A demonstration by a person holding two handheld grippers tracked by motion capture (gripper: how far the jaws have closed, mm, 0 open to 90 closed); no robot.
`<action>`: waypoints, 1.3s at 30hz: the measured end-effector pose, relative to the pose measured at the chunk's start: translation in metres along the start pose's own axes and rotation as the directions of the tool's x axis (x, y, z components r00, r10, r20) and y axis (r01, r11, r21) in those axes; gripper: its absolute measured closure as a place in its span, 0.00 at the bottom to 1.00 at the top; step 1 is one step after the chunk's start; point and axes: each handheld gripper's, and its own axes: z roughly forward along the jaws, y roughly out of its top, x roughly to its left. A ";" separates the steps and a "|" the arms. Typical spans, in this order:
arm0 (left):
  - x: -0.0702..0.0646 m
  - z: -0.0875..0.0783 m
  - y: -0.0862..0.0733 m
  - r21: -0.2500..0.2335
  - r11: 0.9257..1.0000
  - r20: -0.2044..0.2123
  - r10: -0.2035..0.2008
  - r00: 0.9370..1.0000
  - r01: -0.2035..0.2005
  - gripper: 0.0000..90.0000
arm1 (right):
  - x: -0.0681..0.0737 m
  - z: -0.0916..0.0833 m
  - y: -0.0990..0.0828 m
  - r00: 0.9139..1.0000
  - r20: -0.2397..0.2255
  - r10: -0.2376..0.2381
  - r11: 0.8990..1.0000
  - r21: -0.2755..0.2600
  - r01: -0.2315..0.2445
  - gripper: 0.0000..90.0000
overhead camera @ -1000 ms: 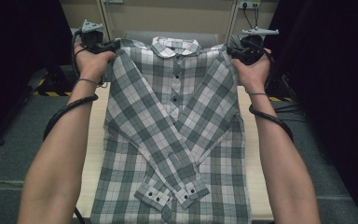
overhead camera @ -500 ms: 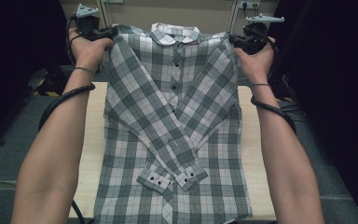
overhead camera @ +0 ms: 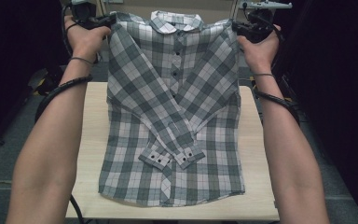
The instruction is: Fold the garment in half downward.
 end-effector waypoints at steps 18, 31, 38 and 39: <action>0.001 -0.003 -0.006 0.004 1.000 -0.004 0.006 1.000 -0.006 0.97 | 0.003 -0.003 0.001 1.000 -0.010 0.003 1.000 -0.015 -0.003 0.97; 0.000 -0.007 -0.031 0.033 0.999 0.007 0.009 1.000 -0.009 0.97 | 0.006 -0.010 -0.019 1.000 -0.022 0.002 1.000 0.003 -0.002 0.97; -0.003 -0.014 -0.041 0.046 0.999 0.024 0.028 0.999 -0.029 0.97 | 0.007 -0.016 -0.028 0.999 -0.032 -0.004 1.000 0.003 0.004 0.97; -0.003 -0.014 -0.041 0.046 0.999 0.024 0.028 0.999 -0.029 0.97 | 0.007 -0.016 -0.028 0.999 -0.032 -0.004 1.000 0.003 0.004 0.97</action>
